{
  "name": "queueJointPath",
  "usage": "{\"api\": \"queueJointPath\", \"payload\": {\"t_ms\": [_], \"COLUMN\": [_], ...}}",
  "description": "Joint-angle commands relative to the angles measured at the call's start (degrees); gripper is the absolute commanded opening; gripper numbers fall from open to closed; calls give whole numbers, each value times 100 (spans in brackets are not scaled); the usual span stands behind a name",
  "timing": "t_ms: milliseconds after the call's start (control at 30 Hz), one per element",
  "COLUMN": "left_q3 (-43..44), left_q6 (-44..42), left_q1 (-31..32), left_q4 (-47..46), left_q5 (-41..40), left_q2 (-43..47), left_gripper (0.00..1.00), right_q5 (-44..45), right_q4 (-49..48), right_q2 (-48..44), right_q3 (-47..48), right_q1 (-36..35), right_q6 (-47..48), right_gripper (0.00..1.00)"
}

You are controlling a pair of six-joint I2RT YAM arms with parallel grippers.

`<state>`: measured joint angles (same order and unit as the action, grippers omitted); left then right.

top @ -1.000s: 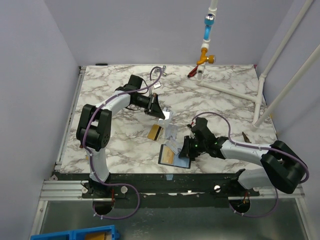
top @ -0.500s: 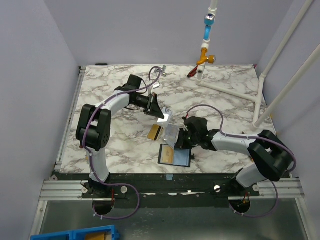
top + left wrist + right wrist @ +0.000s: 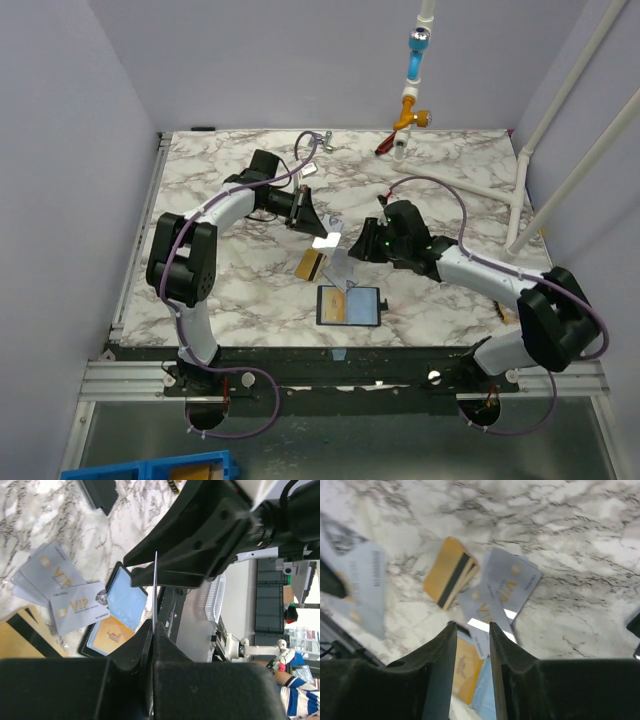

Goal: Put the credit cards into the card holder
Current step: Move the credit card to the center of the board.

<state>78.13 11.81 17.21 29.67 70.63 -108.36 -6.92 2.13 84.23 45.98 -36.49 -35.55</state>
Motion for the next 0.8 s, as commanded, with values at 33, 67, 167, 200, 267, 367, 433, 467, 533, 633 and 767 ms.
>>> {"api": "queueJointPath", "payload": {"t_ms": [33,67,167,200,267,367,433,467,533,633,767], "left_q3": [-246,-282,-337,-375,-521,-739,-818,-861,-949,-1081,-1160], "left_q6": [156,231,449,551,847,1163,1164,1170,1205,1278,1473], "left_q1": [8,15,23,27,44,54,67,67,78,98,117], "left_q4": [-324,-405,-625,-721,-1104,-1423,-1410,-1404,-1427,-1550,-1765], "left_q5": [730,849,1016,1059,1168,1310,1332,1360,1398,1410,1424], "left_q2": [306,311,329,367,458,593,631,631,629,674,705], "left_gripper": [0,0,0,0,0,0,0,0,0,0,0], "right_q5": [-1136,-1498,-2307,-2346,-2337,-2471,-2686,-2744,-2803,-2900,-2837], "right_q4": [-356,-513,-911,-1001,-1232,-1717,-2179,-2371,-2450,-2766,-3026], "right_q2": [-678,-722,-735,-748,-791,-847,-817,-791,-697,-644,-616], "right_q3": [20,-19,-169,-202,-297,-442,-541,-583,-573,-663,-719], "right_q1": [61,68,76,83,94,154,198,215,231,239,249], "right_q6": [52,4,-196,-243,-380,-646,-885,-998,-1090,-1285,-1464], "right_gripper": [42,43,45,45,46,46,45,44,42,42,40]}}
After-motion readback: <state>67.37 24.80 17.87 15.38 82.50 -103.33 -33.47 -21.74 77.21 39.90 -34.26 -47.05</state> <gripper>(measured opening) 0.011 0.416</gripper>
